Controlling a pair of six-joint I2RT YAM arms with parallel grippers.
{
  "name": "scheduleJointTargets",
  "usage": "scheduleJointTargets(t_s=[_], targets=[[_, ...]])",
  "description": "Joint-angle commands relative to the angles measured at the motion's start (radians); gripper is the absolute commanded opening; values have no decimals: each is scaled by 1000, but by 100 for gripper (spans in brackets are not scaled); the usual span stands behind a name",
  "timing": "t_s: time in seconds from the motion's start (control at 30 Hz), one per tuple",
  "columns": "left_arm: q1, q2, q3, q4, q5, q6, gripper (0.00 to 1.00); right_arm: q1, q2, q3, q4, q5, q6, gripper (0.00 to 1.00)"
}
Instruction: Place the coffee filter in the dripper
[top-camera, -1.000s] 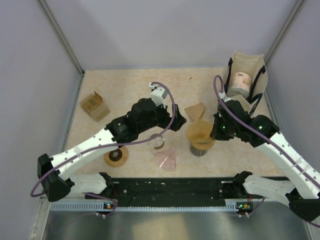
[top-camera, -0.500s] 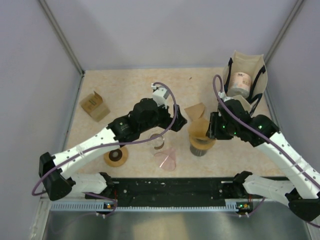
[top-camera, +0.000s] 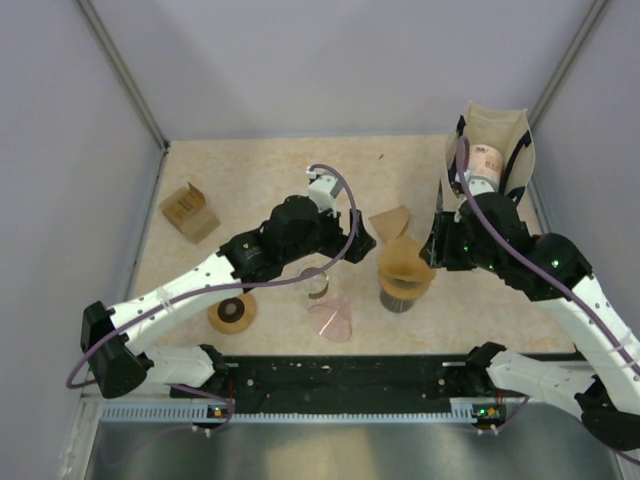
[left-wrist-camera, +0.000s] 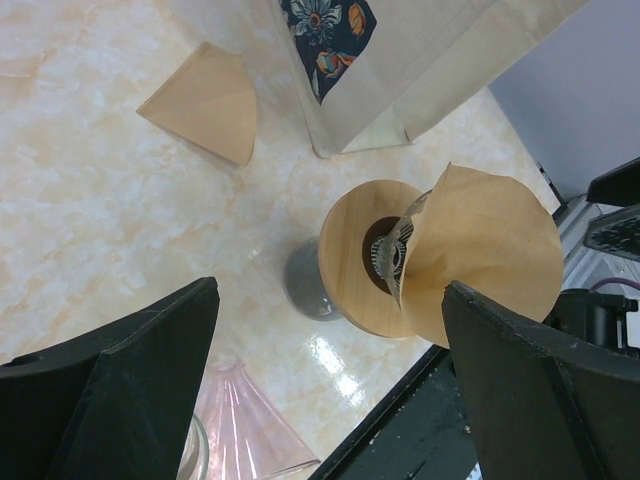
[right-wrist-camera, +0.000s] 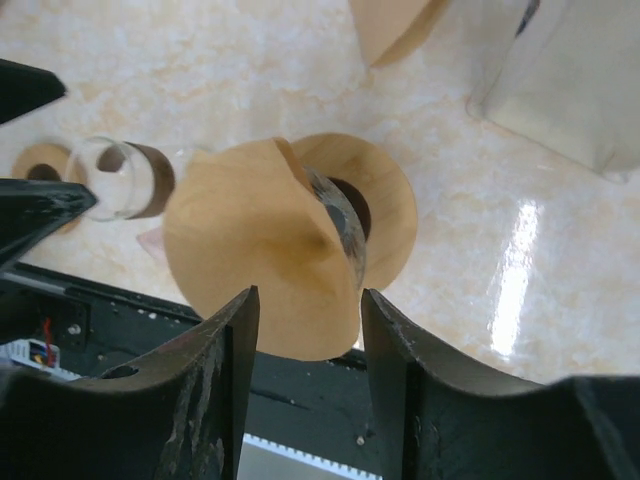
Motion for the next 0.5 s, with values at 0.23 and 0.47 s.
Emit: scheduleJointTargets(t_s=[0.23, 0.47], targets=[[1, -41, 18, -17, -103, 7, 99, -7, 107, 54, 141, -248, -124, 29], [4, -92, -16, -20, -154, 15, 99, -5, 164, -34, 170, -208, -129, 25]])
